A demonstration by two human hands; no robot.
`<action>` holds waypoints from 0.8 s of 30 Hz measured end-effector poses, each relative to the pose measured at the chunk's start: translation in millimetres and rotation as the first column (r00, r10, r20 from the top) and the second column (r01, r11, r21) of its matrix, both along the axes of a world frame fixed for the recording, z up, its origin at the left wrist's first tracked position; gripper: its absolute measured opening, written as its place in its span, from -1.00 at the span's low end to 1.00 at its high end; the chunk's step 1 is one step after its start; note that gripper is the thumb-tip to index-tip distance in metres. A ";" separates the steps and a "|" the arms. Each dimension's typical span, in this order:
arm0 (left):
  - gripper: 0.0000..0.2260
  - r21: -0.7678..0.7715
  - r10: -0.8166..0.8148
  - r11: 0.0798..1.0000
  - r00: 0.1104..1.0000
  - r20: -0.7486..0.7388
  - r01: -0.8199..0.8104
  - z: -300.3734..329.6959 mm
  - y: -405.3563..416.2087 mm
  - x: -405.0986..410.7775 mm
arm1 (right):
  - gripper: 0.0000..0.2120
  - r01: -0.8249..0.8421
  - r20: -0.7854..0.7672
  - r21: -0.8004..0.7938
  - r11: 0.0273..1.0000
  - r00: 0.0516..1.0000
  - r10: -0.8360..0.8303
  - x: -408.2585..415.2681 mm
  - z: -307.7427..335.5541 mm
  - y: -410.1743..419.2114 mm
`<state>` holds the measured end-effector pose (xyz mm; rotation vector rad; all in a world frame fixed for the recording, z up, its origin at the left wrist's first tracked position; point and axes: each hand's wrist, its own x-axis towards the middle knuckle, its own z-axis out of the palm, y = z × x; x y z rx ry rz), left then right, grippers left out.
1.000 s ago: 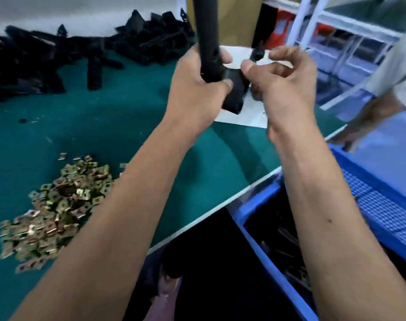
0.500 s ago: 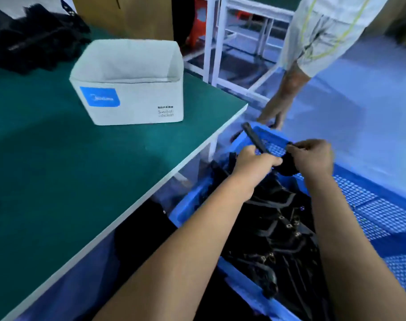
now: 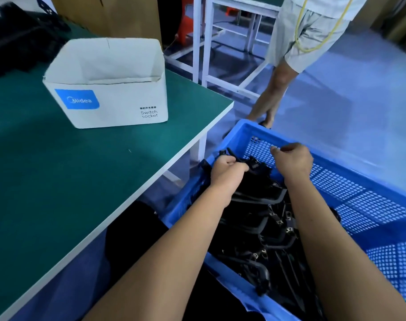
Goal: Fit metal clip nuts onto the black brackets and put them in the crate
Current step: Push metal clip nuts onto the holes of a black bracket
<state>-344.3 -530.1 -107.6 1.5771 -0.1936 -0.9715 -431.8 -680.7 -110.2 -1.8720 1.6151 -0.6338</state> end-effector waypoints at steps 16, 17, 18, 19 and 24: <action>-0.76 -0.505 0.641 0.765 0.549 0.537 -0.400 145.0 175.9 127.6 | -0.91 -0.461 0.287 -0.661 0.592 0.574 0.767 159.0 125.1 236.0; -0.76 -0.489 0.667 0.745 0.505 0.548 -0.453 143.3 196.0 140.0 | -0.91 -0.531 0.255 -0.640 0.556 0.535 0.805 171.7 123.8 255.4; -0.77 -0.479 0.696 0.713 0.435 0.572 -0.512 141.1 225.2 153.5 | -0.91 -0.611 0.224 -0.609 0.506 0.479 0.849 189.2 122.3 282.1; -0.79 -0.464 0.710 0.686 0.378 0.593 -0.560 137.9 249.0 164.1 | -0.92 -0.680 0.180 -0.580 0.449 0.431 0.884 203.5 121.0 303.3; -0.86 -0.308 0.724 0.535 0.239 0.647 -0.787 120.1 379.0 208.0 | -0.87 -0.929 -0.102 -0.352 0.114 0.159 0.982 274.7 120.5 415.7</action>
